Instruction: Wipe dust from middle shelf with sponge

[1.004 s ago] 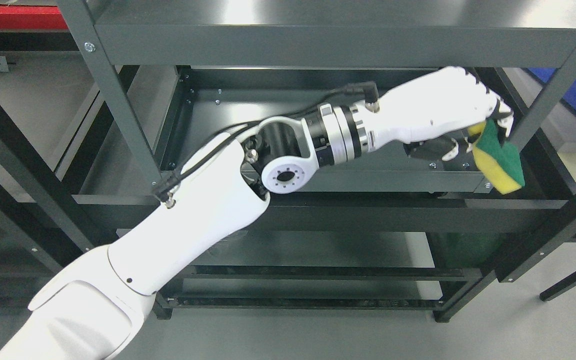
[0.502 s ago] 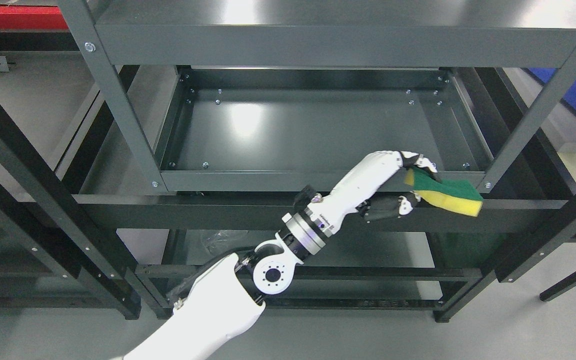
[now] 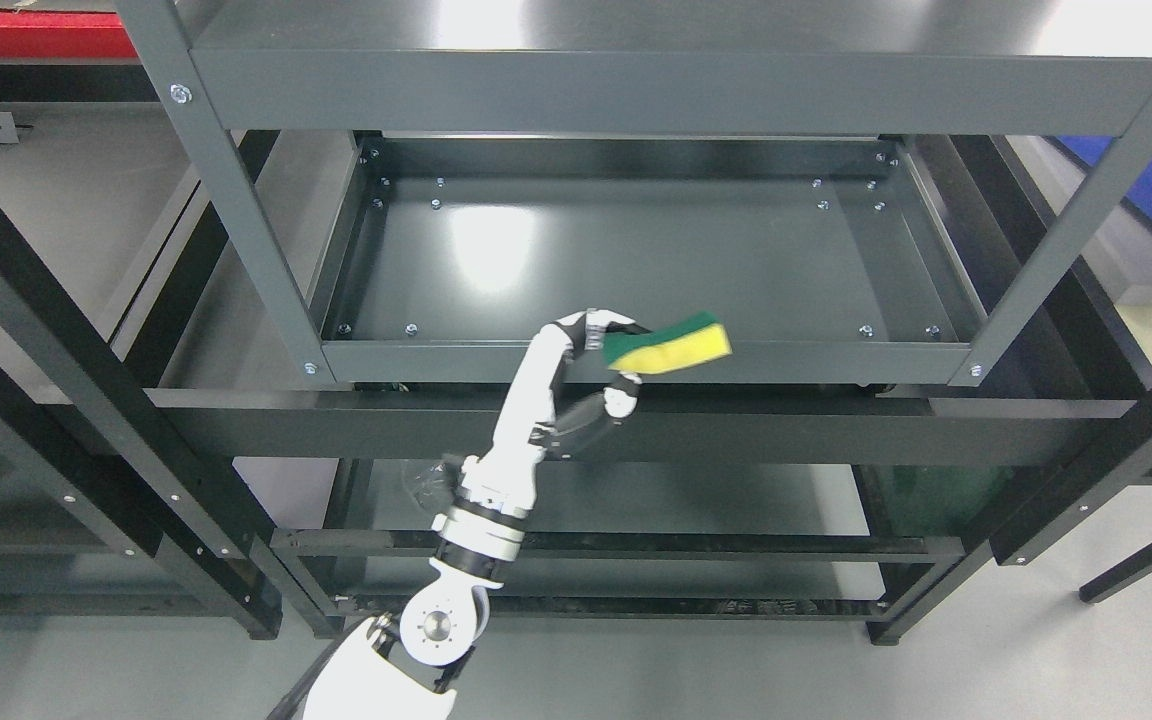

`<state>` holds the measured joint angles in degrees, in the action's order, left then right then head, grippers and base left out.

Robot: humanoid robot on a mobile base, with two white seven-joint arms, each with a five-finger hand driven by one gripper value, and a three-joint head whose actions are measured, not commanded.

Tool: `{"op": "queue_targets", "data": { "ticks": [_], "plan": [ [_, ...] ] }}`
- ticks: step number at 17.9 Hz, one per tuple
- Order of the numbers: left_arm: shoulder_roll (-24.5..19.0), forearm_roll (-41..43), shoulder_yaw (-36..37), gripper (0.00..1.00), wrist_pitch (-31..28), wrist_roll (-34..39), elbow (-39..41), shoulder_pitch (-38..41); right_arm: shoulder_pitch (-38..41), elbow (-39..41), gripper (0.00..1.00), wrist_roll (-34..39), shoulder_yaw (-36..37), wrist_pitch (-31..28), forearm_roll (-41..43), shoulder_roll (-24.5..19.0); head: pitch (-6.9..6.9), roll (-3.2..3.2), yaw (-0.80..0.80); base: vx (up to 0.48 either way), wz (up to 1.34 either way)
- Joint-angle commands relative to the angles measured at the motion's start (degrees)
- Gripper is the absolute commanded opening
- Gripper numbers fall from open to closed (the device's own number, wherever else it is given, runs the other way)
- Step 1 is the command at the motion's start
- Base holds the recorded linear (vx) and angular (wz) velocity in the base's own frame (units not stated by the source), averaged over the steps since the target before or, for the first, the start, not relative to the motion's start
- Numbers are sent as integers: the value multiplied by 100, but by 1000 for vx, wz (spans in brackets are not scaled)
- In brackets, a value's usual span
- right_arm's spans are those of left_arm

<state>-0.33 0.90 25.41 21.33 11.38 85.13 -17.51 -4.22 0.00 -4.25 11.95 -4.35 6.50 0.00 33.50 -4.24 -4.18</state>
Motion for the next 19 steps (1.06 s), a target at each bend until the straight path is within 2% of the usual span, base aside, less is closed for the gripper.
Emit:
{"op": "queue_targets", "data": {
  "ticks": [1,4,19],
  "plan": [
    [-67,-388,-1934,2,265,4,610,783,0,100,100,3,0,-4,0,100,0,0,0,0,0],
    [-67,-406,-1925,2,389,-4,611,1056,0,100,100,3,0,-4,0,100,0,0,0,0,0],
    [-67,-494,-1864,2,301,-4,610,977,0,100,100,3,0,-4,0,100,0,0,0,0,0]
  ]
}}
